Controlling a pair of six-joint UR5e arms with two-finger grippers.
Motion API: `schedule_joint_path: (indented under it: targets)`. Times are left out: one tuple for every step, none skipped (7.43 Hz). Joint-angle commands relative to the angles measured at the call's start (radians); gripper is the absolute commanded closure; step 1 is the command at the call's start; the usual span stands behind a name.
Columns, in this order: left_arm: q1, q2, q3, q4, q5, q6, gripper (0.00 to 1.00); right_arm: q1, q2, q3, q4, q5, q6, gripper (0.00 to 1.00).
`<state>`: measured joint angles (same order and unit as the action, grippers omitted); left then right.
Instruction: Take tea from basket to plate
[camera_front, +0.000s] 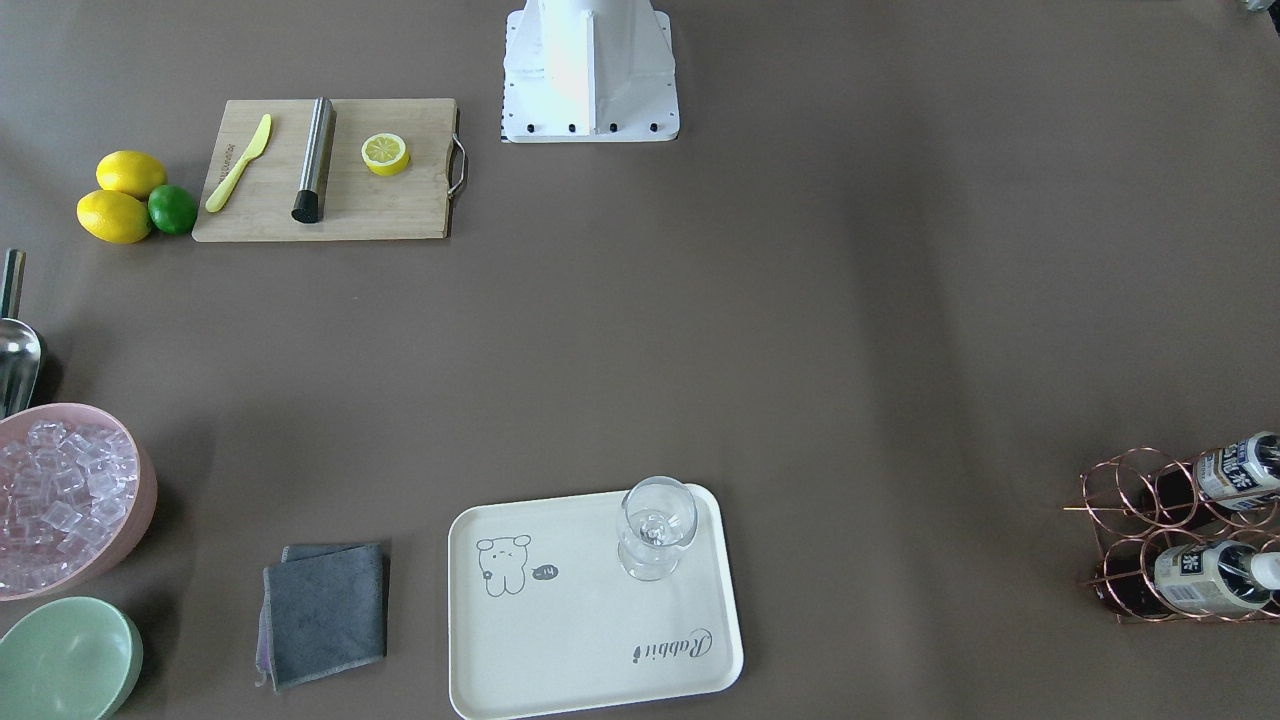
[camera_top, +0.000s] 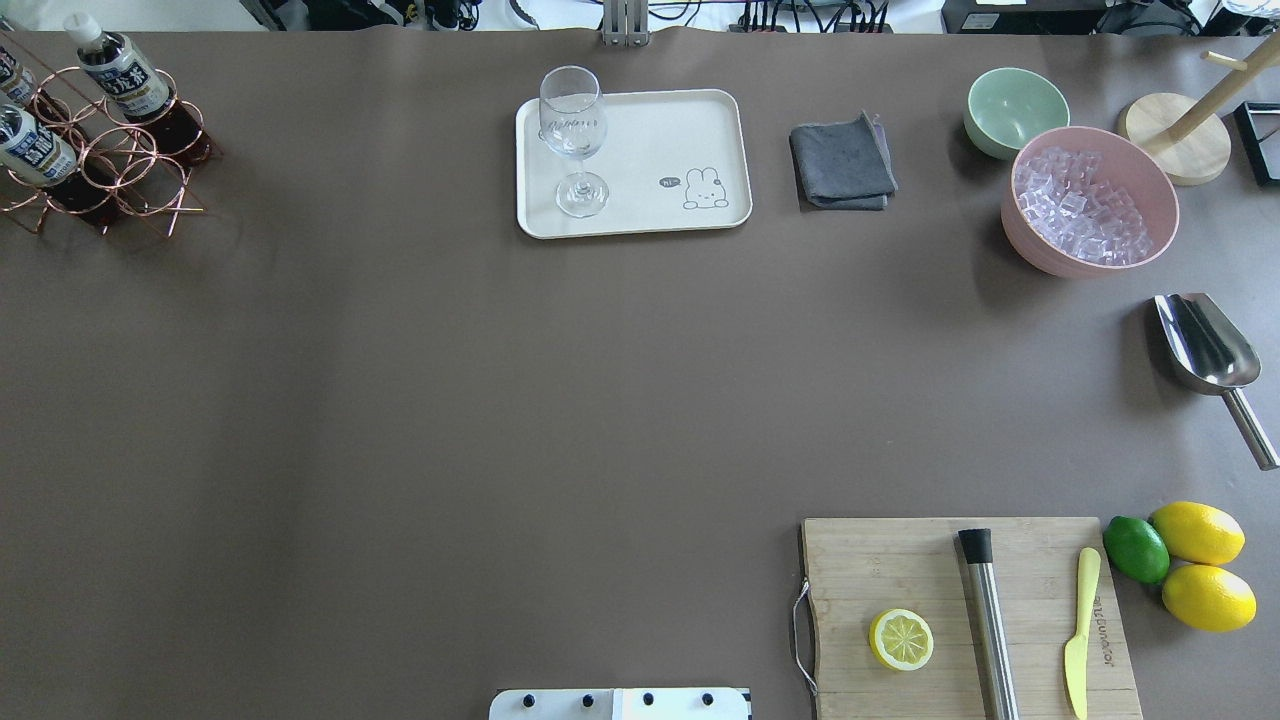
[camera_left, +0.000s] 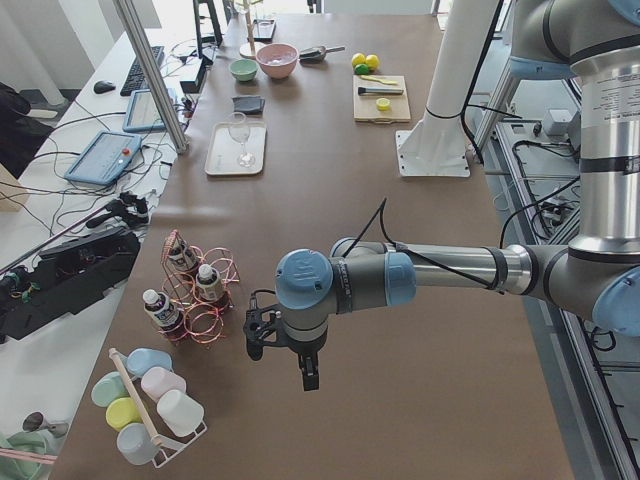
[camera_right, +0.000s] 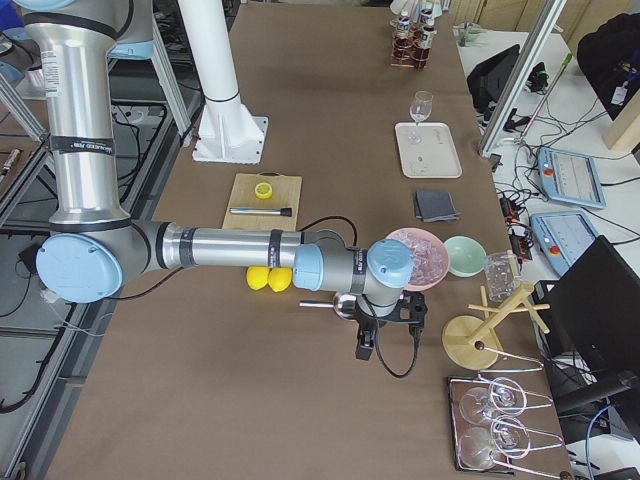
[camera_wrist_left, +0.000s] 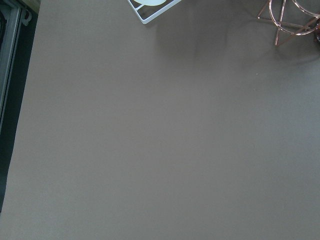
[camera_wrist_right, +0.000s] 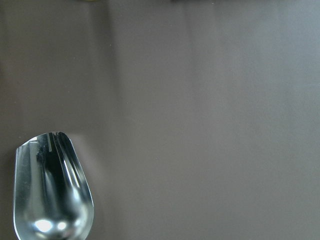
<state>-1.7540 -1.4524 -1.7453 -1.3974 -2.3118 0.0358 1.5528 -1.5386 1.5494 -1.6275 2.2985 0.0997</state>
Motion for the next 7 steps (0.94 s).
schedule_joint_path:
  targets:
    - [0.004,0.006,-0.008,-0.005,0.002,0.006,0.03,0.0,0.0,0.0,0.0,-0.004,-0.002,0.0]
    - [0.002,-0.003,-0.006,0.003,0.002,0.001,0.03,0.0,0.0,-0.002,0.0,-0.004,-0.002,0.0]
    - [0.002,0.0,0.001,0.005,0.002,0.001,0.03,0.0,0.0,0.001,0.014,-0.008,-0.006,0.0]
    - [-0.002,0.007,-0.009,0.003,-0.006,0.001,0.03,0.0,-0.003,-0.014,0.064,-0.01,0.0,0.0]
    - [-0.004,0.007,-0.01,0.005,-0.001,0.0,0.03,-0.002,-0.005,-0.017,0.08,-0.017,0.0,0.0]
    - [-0.01,0.007,-0.002,0.005,-0.006,0.0,0.03,-0.002,-0.014,-0.014,0.08,-0.017,-0.011,0.0]
    - [-0.009,-0.003,-0.005,0.015,-0.004,-0.002,0.03,-0.002,-0.015,-0.014,0.08,-0.016,-0.009,0.0]
